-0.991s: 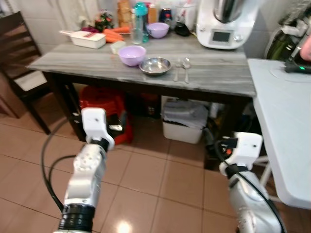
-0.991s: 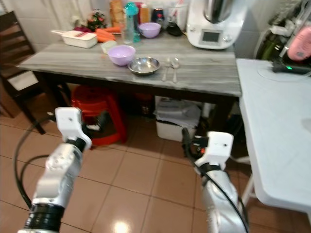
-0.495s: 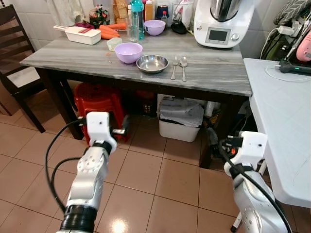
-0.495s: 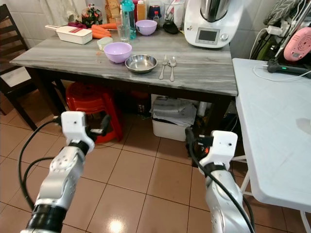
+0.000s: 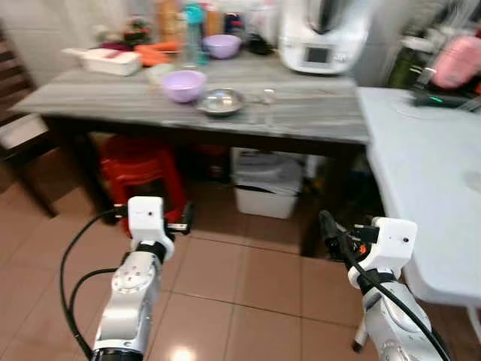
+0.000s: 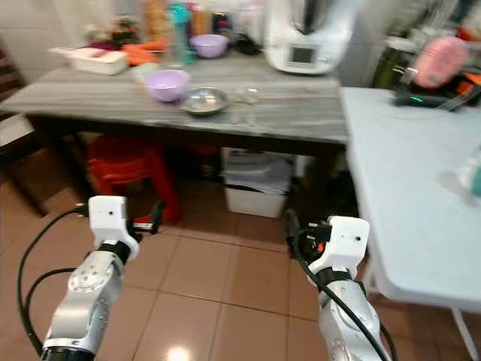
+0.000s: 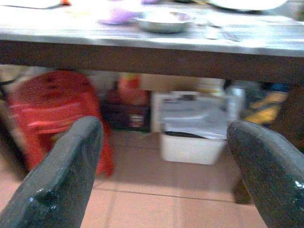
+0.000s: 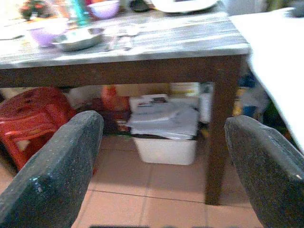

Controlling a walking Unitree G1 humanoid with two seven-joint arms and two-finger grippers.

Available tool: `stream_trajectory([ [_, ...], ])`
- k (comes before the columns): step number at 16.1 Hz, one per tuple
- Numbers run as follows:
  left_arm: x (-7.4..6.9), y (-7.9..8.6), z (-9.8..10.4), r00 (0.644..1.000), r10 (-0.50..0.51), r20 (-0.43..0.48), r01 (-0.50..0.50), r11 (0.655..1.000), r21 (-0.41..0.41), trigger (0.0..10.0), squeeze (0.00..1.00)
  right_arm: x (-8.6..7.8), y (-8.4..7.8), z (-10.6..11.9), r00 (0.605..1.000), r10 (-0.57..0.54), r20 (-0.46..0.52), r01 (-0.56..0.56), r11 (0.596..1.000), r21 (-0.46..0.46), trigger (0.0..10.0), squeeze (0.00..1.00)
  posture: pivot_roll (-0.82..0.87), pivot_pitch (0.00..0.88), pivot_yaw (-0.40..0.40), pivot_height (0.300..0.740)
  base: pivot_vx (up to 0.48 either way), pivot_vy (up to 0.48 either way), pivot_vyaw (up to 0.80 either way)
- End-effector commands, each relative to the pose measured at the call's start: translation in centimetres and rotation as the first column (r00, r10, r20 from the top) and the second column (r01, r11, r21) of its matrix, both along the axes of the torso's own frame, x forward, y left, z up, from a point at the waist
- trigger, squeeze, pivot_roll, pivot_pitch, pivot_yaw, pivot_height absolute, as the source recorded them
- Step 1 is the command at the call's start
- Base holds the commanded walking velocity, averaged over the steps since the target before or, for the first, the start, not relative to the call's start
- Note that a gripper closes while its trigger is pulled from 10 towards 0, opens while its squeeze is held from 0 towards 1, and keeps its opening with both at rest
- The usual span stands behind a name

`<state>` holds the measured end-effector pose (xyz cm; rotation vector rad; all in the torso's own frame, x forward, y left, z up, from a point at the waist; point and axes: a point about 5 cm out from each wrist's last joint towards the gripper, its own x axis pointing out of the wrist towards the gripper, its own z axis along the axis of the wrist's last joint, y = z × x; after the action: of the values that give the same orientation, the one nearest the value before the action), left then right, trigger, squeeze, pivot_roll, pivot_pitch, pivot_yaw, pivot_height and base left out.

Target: Setting the table

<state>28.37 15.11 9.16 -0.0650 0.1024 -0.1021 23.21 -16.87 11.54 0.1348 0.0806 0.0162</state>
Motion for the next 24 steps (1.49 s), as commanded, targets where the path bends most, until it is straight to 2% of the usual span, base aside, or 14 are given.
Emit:
stream_trajectory([
  [1, 0.3, -0.3, 0.8, 0.999, -0.030, 0.025, 0.030, 1.000, -0.005, 10.0, 0.00, 0.0, 0.0, 0.5, 1.000, 0.008, 0.010, -0.008, 1.000, -0.018, 10.0, 0.00, -0.09, 0.000, 0.017, 0.740, 0.000, 0.000, -0.80],
  [6, 0.2, -1.3, 1.7, 0.992, -0.117, 0.052, 0.120, 0.992, -0.045, 10.0, 0.00, 0.4, -0.3, 0.7, 1.000, 0.001, 0.019, 0.000, 0.999, -0.036, 10.0, 0.00, -0.09, 0.000, 0.014, 0.740, 0.000, 0.000, -0.80],
  [9, 0.2, -1.6, 1.8, 0.988, -0.141, 0.054, 0.144, 0.989, -0.040, 10.0, 0.00, 0.5, -0.2, 0.9, 0.999, -0.005, 0.032, 0.006, 1.000, -0.030, 10.0, 0.00, -0.09, 0.000, 0.016, 0.740, 0.000, -0.085, 0.00],
  [20, 0.3, -1.8, 2.0, 0.986, -0.161, 0.047, 0.163, 0.986, -0.042, 10.0, 0.00, 0.9, -0.5, 0.8, 1.000, -0.014, 0.027, 0.015, 0.999, -0.046, 10.0, 0.00, -0.09, 0.000, 0.016, 0.740, 0.000, -0.480, 0.00],
  [24, 0.3, -1.9, 2.0, 0.986, -0.162, 0.042, 0.164, 0.986, -0.041, 10.0, 0.00, 1.0, -1.0, 1.0, 0.998, -0.057, 0.036, 0.060, 0.996, -0.069, 10.0, 0.00, -0.09, 0.000, 0.017, 0.740, 0.000, -0.480, 0.00],
])
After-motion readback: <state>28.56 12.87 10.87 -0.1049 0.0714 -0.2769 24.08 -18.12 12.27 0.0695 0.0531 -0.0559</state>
